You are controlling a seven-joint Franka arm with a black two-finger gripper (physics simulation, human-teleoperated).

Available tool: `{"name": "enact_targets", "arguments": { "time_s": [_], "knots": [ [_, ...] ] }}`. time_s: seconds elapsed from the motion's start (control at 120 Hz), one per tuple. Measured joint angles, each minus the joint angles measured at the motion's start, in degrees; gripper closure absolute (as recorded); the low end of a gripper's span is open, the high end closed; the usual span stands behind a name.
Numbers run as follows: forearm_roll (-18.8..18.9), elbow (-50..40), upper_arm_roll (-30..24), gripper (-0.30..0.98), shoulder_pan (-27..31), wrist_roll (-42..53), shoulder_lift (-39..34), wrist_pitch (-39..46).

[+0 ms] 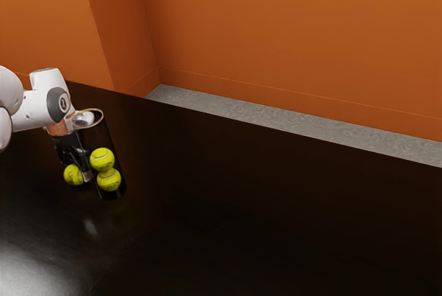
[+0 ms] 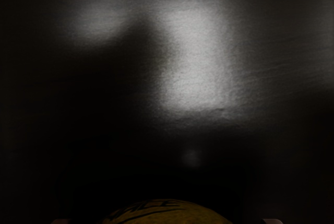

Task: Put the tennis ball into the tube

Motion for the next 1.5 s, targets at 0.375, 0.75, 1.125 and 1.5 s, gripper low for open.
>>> {"name": "enact_targets", "arguments": {
  "time_s": [0.375,0.75,1.125,1.5],
  "knots": [
    [0.4,0.4,0.3,0.33,0.2,-0.2,-0.5,0.1],
    [1.5,1.7,0.7,0.41,-1.0,-0.6,-5.2,-0.1],
    [5.0,2.4,0.7,0.44,-2.3,-2.0,-12.3,-2.0],
    [9.9,6.2,0.4,0.44,-4.3,-4.4,-17.5,-5.9]
  ]
}}
